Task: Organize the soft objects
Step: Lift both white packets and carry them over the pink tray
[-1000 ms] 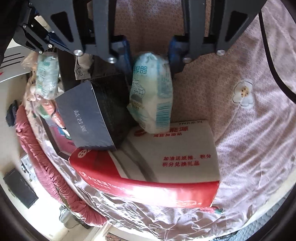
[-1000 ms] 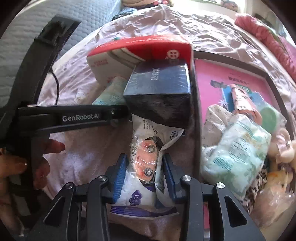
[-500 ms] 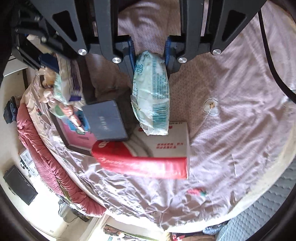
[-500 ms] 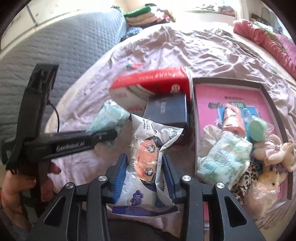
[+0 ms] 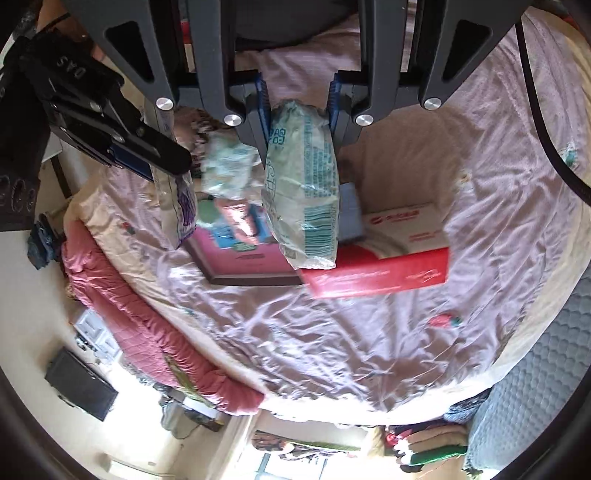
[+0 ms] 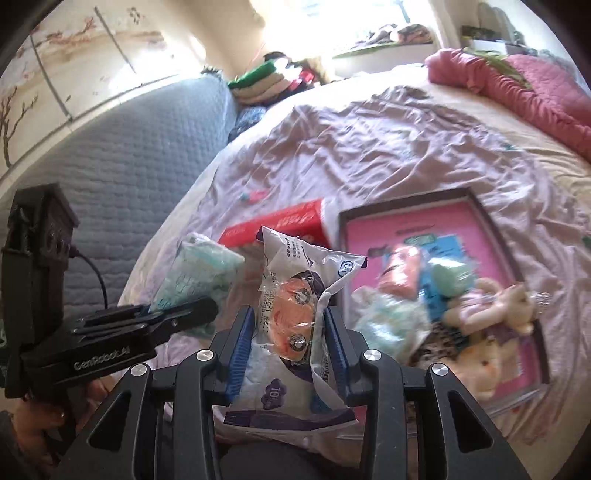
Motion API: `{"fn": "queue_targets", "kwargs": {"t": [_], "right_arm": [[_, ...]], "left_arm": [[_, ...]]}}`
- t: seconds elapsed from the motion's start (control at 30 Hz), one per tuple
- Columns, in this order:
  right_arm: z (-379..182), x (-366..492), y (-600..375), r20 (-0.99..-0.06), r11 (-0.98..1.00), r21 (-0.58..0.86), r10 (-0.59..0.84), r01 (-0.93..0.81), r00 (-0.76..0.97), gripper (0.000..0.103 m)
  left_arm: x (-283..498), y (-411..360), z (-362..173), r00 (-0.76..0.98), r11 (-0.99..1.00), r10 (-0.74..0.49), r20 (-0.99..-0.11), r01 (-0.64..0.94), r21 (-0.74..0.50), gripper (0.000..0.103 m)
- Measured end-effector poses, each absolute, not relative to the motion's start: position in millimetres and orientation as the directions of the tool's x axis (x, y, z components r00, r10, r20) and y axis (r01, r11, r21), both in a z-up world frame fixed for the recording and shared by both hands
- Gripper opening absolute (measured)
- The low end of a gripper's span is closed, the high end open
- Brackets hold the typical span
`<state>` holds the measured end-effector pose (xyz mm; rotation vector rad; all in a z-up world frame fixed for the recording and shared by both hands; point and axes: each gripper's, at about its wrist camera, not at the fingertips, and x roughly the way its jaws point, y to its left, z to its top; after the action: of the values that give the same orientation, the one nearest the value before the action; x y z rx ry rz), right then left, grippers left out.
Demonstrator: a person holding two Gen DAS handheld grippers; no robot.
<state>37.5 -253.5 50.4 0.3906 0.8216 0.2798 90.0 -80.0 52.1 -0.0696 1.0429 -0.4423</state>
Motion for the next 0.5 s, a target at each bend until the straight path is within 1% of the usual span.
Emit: {"fn": "queue_targets", "kwargs": {"t": [0.23, 0.43, 0.5], "right_arm": [[59.3, 26.1, -300.4, -0.634, 0.897, 0.442, 0.325, -0.017, 0.702, 0.040], [53.0, 22.6, -336.9, -0.652, 0.908, 0.415, 0.249, 0.062, 0.716, 0.040], [49.8, 22.7, -343.6, -0.669, 0.922, 0.378, 0.210, 0.083, 0.713, 0.040]], "left_arm": [[85.6, -119.8, 61.0, 0.414, 0.891, -0.411, -0.812, 0.371, -0.262, 0.025], [91.1, -155.9, 50.5, 0.384, 0.875, -0.422, -0.821, 0.409, -0.258, 0.025], [95.2, -169.1, 42.8, 0.367, 0.872, -0.422, -0.829, 0.416, -0.259, 0.025]]}}
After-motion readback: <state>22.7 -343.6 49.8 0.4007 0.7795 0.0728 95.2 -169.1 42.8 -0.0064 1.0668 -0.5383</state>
